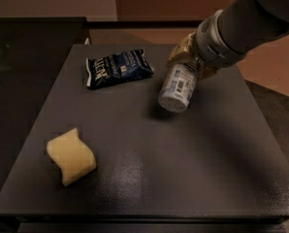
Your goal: Place blue plastic bottle upright
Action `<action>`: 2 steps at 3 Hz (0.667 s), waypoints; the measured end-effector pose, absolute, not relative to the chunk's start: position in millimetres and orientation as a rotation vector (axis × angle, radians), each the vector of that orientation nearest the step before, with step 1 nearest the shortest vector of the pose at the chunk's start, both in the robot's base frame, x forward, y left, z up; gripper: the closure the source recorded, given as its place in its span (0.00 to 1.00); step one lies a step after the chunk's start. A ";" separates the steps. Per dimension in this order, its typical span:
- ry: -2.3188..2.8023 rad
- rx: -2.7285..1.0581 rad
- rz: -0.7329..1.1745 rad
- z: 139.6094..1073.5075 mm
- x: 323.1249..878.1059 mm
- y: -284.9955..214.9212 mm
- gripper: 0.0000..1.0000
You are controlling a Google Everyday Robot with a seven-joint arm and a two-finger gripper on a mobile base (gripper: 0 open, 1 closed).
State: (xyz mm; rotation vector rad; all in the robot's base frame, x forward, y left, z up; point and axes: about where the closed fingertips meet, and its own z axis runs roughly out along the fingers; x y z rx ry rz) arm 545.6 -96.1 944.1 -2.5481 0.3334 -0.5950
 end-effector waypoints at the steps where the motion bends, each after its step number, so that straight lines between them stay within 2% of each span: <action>1: 0.214 -2.513 -0.789 957.2 547.5 -97.3 1.00; 2: 0.091 -2.452 -0.910 970.9 551.0 -99.2 1.00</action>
Offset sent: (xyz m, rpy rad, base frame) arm 0.0088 -0.0070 0.0416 -0.0592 -0.4619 0.2491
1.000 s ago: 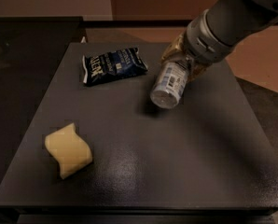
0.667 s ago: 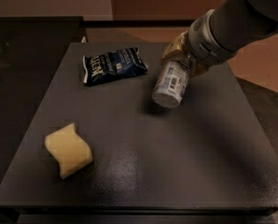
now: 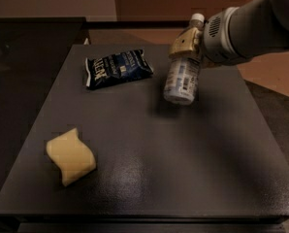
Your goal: Place blue plastic bottle upright
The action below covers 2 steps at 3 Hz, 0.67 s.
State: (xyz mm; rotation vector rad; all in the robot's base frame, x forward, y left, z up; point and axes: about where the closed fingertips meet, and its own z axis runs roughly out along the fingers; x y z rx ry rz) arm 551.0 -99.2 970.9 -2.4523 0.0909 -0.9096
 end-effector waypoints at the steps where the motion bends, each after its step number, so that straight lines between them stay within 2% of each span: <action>1: -0.046 -2.367 -0.996 983.9 557.0 -99.1 1.00; 2: -0.164 -2.281 -1.090 994.8 560.8 -97.3 1.00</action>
Offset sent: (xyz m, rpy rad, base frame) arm 0.0143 0.0006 0.0353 -0.0399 -0.4354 0.3220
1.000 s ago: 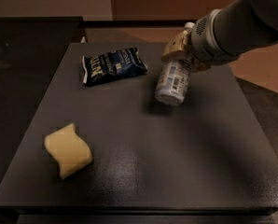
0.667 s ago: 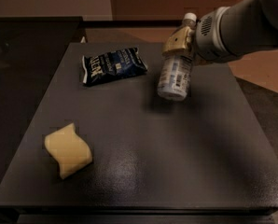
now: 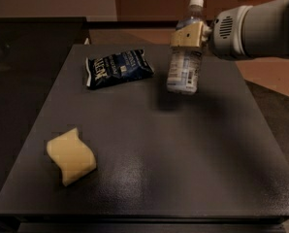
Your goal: Place blue plastic bottle upright
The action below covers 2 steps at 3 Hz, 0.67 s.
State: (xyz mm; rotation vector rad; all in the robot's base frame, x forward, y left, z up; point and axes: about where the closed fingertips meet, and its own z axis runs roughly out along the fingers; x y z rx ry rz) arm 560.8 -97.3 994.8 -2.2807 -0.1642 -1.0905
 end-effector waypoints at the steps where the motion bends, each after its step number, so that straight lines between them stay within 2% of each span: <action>1: -0.292 -2.195 -1.210 1003.6 561.5 -93.8 1.00; 2: -0.459 -2.111 -1.383 1005.6 559.0 -89.3 1.00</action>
Offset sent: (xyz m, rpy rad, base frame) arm -0.0039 0.0071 0.0099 -0.1482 -0.4922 0.1897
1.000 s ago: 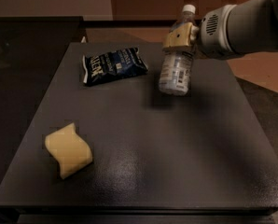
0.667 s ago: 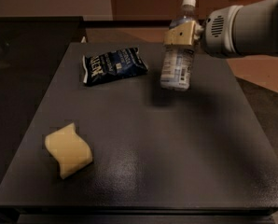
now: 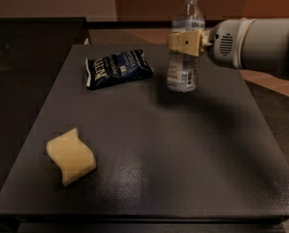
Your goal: Place blue plastic bottle upright
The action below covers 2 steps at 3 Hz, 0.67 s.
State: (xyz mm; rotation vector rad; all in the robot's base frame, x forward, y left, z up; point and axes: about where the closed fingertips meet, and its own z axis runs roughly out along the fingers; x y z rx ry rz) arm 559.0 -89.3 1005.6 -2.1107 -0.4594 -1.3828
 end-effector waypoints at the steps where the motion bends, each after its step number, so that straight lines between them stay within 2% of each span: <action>1: -0.556 -2.073 -1.466 1005.9 557.9 -87.4 1.00; 2: -0.612 -2.048 -1.513 1006.0 557.0 -86.0 1.00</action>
Offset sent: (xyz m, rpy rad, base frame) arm -0.0021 -0.0007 -0.0011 -0.0880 -0.1984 0.0596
